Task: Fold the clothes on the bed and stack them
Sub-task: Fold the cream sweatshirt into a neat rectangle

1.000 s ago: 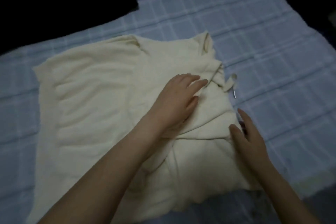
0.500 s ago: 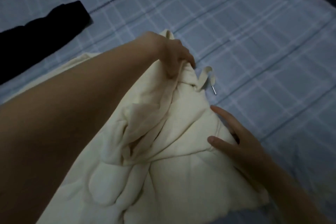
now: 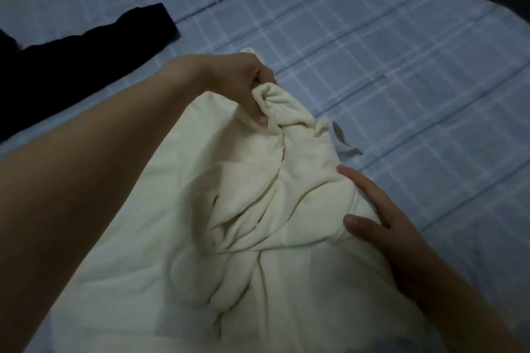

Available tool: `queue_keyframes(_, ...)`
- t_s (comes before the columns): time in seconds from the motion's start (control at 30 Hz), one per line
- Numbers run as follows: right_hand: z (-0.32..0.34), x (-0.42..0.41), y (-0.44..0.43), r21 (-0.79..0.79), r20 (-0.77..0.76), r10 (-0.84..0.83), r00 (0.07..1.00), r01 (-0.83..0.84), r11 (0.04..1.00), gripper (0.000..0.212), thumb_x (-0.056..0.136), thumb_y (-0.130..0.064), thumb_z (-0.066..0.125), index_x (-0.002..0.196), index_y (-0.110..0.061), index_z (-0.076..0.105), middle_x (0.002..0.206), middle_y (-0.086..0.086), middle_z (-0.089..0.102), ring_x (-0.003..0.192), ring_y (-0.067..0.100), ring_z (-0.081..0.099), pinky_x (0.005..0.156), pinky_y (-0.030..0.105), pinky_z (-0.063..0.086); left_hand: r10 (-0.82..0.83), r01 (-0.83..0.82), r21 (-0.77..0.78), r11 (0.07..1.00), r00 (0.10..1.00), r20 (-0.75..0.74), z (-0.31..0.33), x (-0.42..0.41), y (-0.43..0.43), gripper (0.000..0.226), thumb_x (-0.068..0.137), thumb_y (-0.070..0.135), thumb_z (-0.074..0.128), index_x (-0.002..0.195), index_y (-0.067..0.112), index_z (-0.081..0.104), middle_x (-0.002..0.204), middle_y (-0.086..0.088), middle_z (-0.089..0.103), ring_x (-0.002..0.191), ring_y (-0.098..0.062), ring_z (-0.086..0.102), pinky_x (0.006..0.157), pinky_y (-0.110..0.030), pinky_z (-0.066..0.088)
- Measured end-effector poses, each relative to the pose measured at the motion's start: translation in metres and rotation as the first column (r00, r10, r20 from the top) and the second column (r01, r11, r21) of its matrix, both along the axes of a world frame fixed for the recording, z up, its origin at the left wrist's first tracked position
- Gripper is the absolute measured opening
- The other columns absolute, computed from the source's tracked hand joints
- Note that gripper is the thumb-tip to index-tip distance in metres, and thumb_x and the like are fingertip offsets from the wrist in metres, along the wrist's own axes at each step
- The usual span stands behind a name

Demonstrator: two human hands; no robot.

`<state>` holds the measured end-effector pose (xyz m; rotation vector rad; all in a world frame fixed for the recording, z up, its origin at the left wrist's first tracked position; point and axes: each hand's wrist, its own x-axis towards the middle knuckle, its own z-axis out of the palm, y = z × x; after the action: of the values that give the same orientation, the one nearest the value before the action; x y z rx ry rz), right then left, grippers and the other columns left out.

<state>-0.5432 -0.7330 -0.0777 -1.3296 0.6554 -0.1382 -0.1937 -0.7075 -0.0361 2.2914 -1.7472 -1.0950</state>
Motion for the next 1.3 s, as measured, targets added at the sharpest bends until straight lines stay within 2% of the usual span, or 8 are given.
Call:
queue_keyframes(0.3, 0.048, 0.041, 0.106, 0.238, 0.175, -0.043, 0.984, 0.000, 0.971, 0.059, 0.075, -0.018, 0.068, 0.129, -0.039, 0.062, 0.133, -0.006, 0.065, 0.118, 0.017, 0.065, 0.080, 0.026, 0.057, 0.068, -0.087, -0.209, 0.974, 0.993, -0.095, 0.067, 0.038, 0.147, 0.051, 0.047, 0.062, 0.080, 0.082, 0.027, 0.067, 0.074, 0.012, 0.066, 0.069, 0.001, 0.056, 0.064, -0.017, 0.045)
queue_keyframes(0.43, 0.059, 0.059, 0.158, 0.287, 0.200, -0.040, 0.979, -0.020, 0.958, 0.053, 0.081, -0.005, 0.055, 0.119, -0.039, 0.070, 0.129, -0.005, 0.067, 0.113, 0.016, 0.067, 0.075, 0.025, 0.058, 0.075, -0.120, -0.250, 0.961, 0.980, -0.182, 0.088, 0.056, 0.221, 0.043, 0.052, 0.062, 0.082, 0.081, 0.033, 0.071, 0.081, 0.013, 0.070, 0.076, 0.005, 0.062, 0.068, -0.011, 0.048)
queue_keyframes(0.57, 0.061, 0.078, 0.206, 0.299, 0.190, -0.030, 0.981, -0.028, 0.954, 0.052, 0.081, -0.010, 0.044, 0.112, -0.039, 0.074, 0.129, -0.008, 0.067, 0.113, 0.011, 0.067, 0.075, 0.022, 0.058, 0.135, -0.213, -0.277, 0.937, 0.952, -0.276, 0.084, 0.071, 0.285, 0.044, 0.058, 0.054, 0.083, 0.090, 0.027, 0.074, 0.088, 0.010, 0.074, 0.084, 0.001, 0.065, 0.075, -0.015, 0.052)
queue_keyframes(0.73, 0.045, 0.101, 0.253, 0.213, 0.144, 0.051, 0.988, -0.082, 0.974, 0.055, 0.077, -0.005, 0.060, 0.127, -0.028, 0.063, 0.129, -0.012, 0.067, 0.114, 0.001, 0.064, 0.078, 0.012, 0.053, 0.250, -0.337, -0.226, 0.914, 0.906, -0.343, 0.043, 0.086, 0.350, 0.028, 0.064, 0.044, 0.085, 0.087, 0.034, 0.073, 0.084, 0.019, 0.072, 0.082, 0.006, 0.064, 0.072, -0.011, 0.049)
queue_keyframes(0.93, 0.015, 0.124, 0.312, 0.154, 0.070, 0.105, 0.992, -0.115, 0.981, 0.061, 0.069, -0.024, 0.078, 0.125, -0.042, 0.064, 0.125, -0.016, 0.067, 0.111, 0.004, 0.066, 0.076, 0.014, 0.054, 0.345, -0.403, -0.179, 0.898, 0.894, -0.284, -0.009, 0.094, 0.405, 0.028, 0.060, 0.049, 0.083, 0.082, 0.041, 0.068, 0.083, 0.024, 0.068, 0.078, 0.010, 0.059, 0.072, -0.006, 0.042)
queue_keyframes(1.07, -0.005, 0.140, 0.361, -0.093, 0.001, 0.085, 0.996, -0.085, 0.992, 0.061, 0.081, -0.012, 0.079, 0.127, -0.048, 0.060, 0.122, -0.032, 0.062, 0.107, -0.012, 0.059, 0.076, 0.005, 0.049, 0.436, -0.488, -0.226, 0.843, 0.867, -0.242, -0.043, 0.093, 0.432, 0.042, 0.063, 0.027, 0.089, 0.100, 0.016, 0.073, 0.101, 0.000, 0.071, 0.096, -0.010, 0.066, 0.090, -0.027, 0.050)
queue_keyframes(1.2, -0.003, 0.142, 0.386, -0.231, -0.047, 0.233, 0.971, -0.237, 0.943, 0.075, 0.084, -0.007, 0.075, 0.131, -0.061, 0.049, 0.119, -0.038, 0.057, 0.098, -0.009, 0.062, 0.074, 0.006, 0.048, 0.464, -0.442, -0.412, 0.797, 0.884, -0.051, -0.033, 0.082, 0.458, 0.058, 0.072, 0.003, 0.083, 0.126, 0.008, 0.063, 0.127, -0.009, 0.061, 0.119, -0.025, 0.056, 0.102, -0.025, 0.037)
queue_keyframes(1.3, 0.021, 0.126, 0.374, -0.224, -0.027, 0.349, 0.937, -0.346, 0.911, 0.070, 0.086, -0.017, 0.071, 0.135, -0.061, 0.045, 0.131, -0.032, 0.054, 0.109, 0.000, 0.064, 0.082, 0.012, 0.052, 0.657, -0.566, -0.537, 0.625, 0.754, -0.030, -0.014, 0.047, 0.477, 0.067, 0.076, -0.008, 0.066, 0.138, 0.010, 0.050, 0.140, -0.011, 0.049, 0.132, -0.029, 0.043, 0.108, -0.027, 0.027)
